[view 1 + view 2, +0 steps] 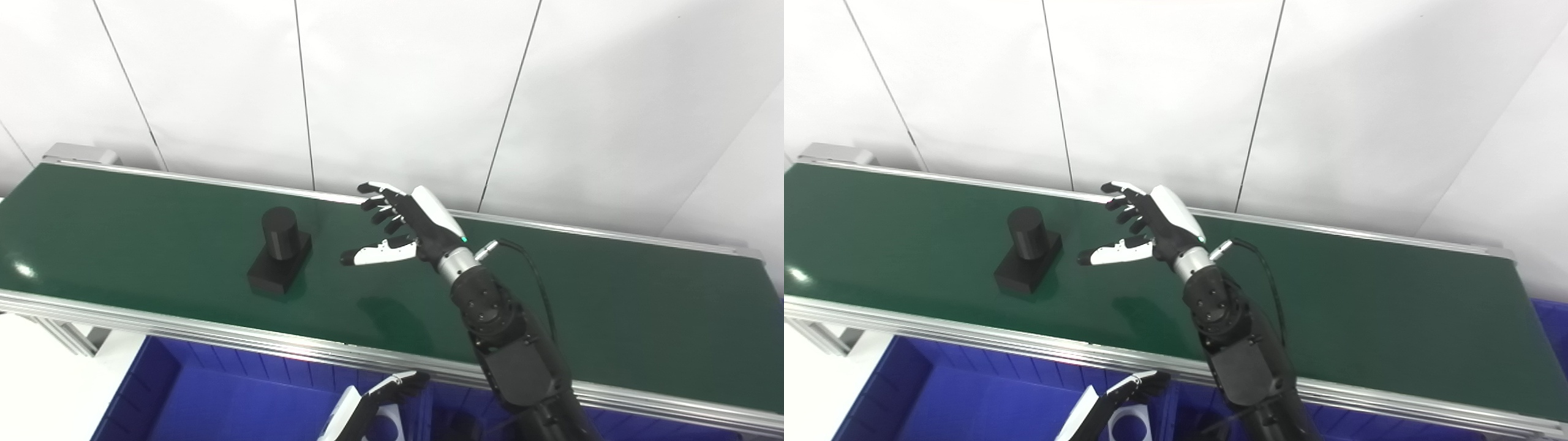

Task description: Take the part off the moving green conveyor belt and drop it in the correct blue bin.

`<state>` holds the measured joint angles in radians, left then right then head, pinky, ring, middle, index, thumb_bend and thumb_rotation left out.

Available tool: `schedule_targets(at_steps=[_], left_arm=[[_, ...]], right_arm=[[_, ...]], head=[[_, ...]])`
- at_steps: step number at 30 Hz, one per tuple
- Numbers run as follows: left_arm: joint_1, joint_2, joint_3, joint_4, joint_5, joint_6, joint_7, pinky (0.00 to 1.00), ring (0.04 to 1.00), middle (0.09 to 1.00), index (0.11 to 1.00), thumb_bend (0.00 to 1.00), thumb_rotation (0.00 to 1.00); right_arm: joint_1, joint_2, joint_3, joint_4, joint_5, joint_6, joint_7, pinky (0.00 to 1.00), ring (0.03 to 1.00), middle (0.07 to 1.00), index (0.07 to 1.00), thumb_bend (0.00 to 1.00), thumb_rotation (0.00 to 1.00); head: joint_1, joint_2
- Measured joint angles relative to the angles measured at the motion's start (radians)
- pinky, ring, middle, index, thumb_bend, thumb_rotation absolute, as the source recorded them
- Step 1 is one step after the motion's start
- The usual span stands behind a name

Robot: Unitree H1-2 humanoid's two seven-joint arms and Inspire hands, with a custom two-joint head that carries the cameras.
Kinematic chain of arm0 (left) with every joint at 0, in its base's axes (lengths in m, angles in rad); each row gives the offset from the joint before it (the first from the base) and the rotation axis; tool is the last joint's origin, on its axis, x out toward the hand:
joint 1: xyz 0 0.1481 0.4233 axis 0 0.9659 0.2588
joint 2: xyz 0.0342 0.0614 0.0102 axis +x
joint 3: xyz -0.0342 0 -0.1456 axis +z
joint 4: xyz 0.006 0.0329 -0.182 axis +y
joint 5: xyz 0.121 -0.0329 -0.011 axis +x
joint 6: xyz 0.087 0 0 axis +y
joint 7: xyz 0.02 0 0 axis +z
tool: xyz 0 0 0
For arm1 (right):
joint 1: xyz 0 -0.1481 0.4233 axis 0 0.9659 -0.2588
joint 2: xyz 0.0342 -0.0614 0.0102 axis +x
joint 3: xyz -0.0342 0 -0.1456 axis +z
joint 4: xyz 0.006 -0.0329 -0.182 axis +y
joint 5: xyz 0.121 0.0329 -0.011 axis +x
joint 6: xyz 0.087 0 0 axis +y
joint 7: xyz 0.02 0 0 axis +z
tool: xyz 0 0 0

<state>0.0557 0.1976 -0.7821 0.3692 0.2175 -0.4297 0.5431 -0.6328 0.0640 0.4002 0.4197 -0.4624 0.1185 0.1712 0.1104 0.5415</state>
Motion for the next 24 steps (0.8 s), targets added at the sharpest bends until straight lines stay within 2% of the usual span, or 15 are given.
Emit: schedule_targets(at_steps=[13,24], left_arm=[[0.007,0.003,0.000,-0.015,0.000,0.000,0.007,0.75,0.782,0.805,0.807,0.85,0.39],[0.137,0.012,0.067,-0.143,-0.022,-0.001,-0.014,0.77,0.805,0.816,0.811,0.85,0.42]], right_arm=[[-0.073,0.063,0.014,0.150,-0.015,0.000,-0.036,0.59,0.716,0.791,0.866,0.86,0.39],[-0.115,0.079,0.016,0.214,-0.019,0.000,-0.056,0.59,0.711,0.797,0.875,0.86,0.40]], head=[[-0.011,0.025],[-0.012,0.040]])
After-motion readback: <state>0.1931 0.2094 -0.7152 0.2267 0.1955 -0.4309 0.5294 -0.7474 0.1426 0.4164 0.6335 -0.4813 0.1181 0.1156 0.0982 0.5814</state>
